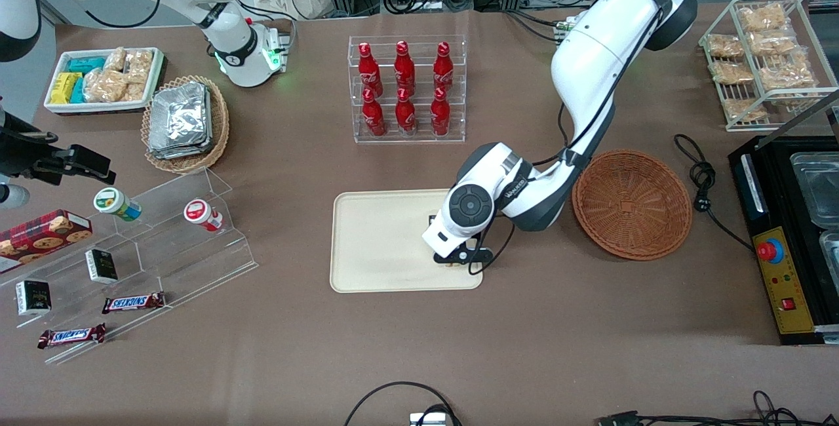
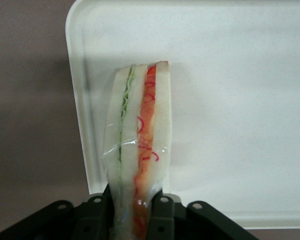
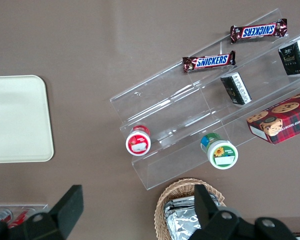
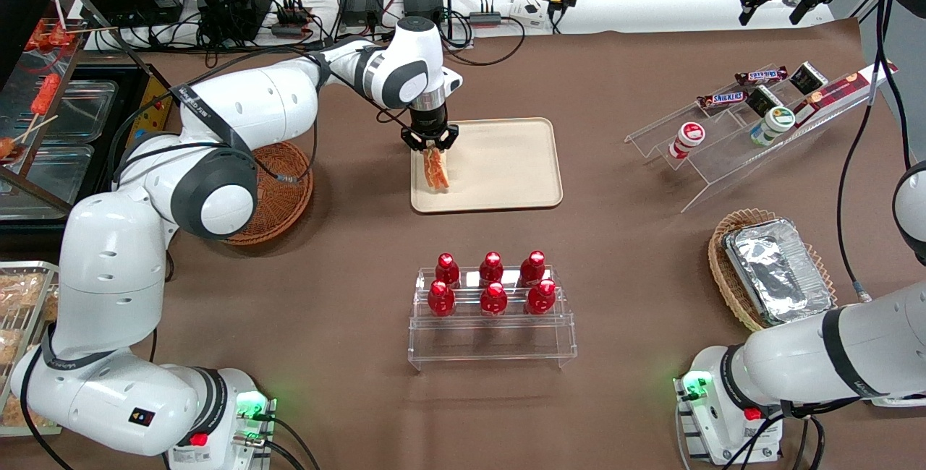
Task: Place sandwich from basket to tray
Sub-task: 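Lower the sandwich onto the tray and open the left gripper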
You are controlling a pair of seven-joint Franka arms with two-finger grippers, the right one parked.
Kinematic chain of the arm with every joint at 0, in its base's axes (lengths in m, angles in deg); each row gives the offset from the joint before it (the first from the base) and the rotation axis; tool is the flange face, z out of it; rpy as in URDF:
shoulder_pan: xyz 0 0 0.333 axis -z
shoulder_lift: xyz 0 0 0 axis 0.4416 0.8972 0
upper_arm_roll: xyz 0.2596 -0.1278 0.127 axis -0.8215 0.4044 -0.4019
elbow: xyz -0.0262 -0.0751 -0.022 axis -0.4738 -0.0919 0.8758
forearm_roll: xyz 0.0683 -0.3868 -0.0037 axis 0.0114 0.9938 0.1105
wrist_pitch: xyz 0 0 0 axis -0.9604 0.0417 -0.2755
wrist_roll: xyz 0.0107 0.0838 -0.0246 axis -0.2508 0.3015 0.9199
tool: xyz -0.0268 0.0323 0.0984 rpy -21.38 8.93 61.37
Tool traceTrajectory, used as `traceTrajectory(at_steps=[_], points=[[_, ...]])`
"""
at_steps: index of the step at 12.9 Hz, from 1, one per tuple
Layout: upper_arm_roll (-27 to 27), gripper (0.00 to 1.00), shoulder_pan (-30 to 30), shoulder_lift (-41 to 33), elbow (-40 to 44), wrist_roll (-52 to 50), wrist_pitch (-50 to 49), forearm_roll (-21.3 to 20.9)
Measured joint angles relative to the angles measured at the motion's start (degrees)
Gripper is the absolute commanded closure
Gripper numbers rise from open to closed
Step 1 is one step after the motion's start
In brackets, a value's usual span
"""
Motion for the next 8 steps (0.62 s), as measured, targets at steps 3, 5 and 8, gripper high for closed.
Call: traceTrajectory(at_steps=[3, 5, 8], points=[[-0.1, 0.0, -0.01, -0.01, 0.31, -0.08, -0.43, -0.03], [-0.28, 0.0, -0.13, -0.3, 0.87, -0.08, -1.78, -0.06], [-0.6, 0.0, -1.74, -2.25, 2.13, -0.24, -6.96, -0.09]])
